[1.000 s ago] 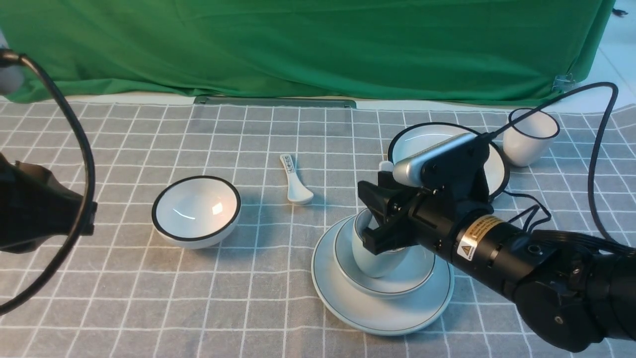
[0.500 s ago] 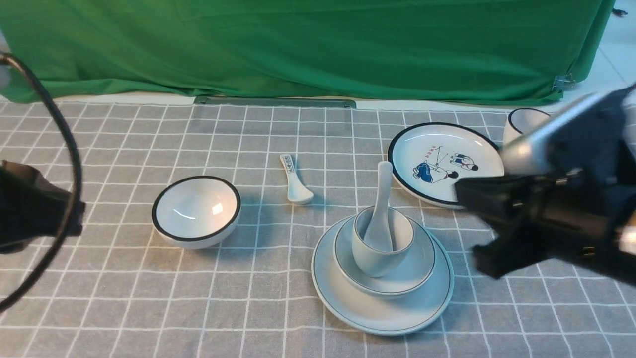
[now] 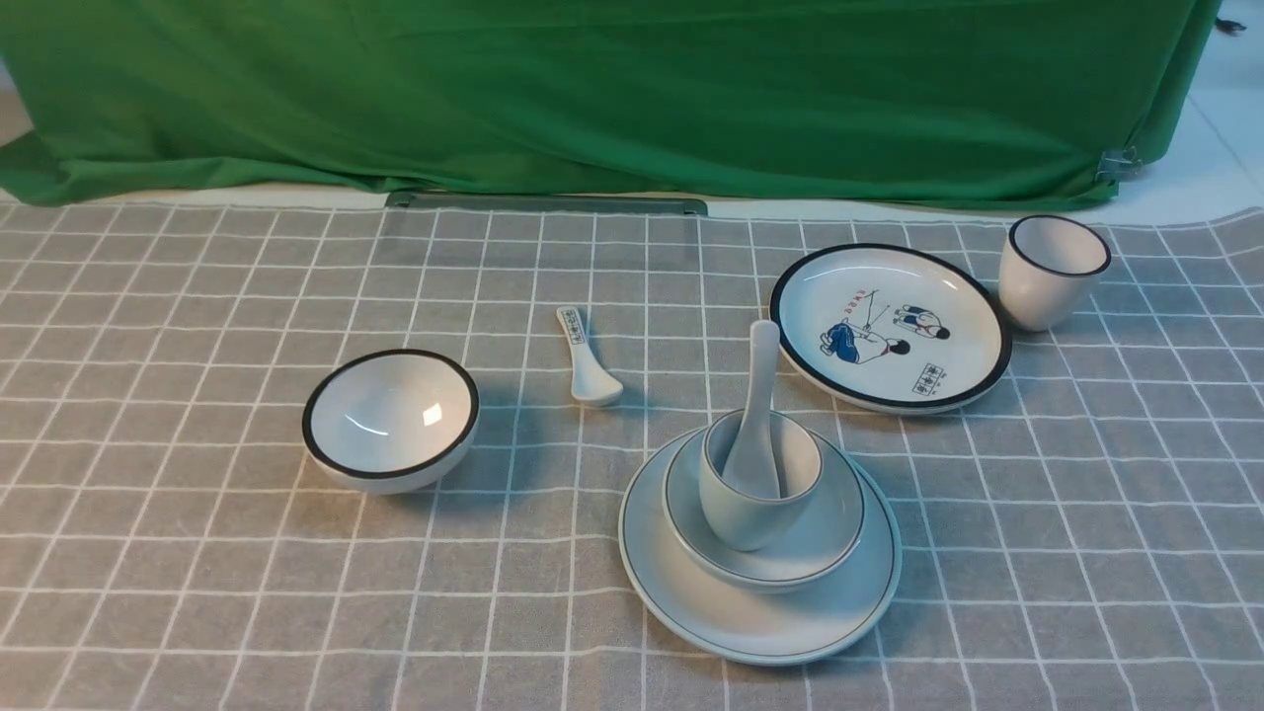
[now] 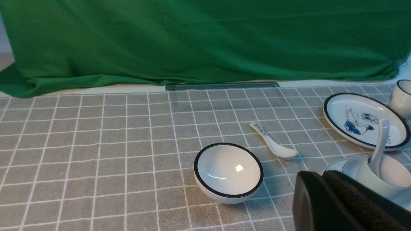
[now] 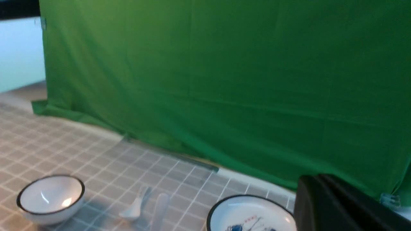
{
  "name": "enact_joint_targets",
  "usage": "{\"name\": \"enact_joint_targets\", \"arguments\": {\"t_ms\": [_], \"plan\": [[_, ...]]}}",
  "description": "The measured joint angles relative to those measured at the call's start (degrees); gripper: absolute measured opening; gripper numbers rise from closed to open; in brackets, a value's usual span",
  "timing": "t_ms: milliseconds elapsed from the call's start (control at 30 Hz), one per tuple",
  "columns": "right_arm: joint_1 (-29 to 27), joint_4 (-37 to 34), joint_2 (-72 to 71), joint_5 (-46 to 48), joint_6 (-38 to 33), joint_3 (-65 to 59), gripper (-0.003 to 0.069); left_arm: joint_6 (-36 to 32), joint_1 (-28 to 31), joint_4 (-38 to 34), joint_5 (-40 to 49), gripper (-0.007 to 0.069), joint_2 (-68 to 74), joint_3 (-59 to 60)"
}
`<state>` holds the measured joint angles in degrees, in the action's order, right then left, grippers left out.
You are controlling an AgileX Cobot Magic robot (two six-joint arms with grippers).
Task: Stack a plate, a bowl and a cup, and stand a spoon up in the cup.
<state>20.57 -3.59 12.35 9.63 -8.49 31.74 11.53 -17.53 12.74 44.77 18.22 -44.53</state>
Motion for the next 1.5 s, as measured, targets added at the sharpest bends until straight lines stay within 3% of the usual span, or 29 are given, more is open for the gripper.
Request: {"name": "enact_joint_targets", "arguments": {"t_ms": [300,567,1500], "plan": [[-0.35,0.12,-12.47,0.71,4.69,-6.59,0.0022,1.09,0.00,-0.11,-11.17,0.0010,-6.84,14.22],[-0.35,0.12,-12.52,0.66,6.32,-6.90,0.0098,1.09,0.00,-0.88,-16.09,0.0010,-6.84,17.59],[-0.39,0.12,-12.52,0.66,6.32,-6.90,0.0161,-0.47,0.00,-1.34,-16.96,0.0013,-6.84,17.59]]}}
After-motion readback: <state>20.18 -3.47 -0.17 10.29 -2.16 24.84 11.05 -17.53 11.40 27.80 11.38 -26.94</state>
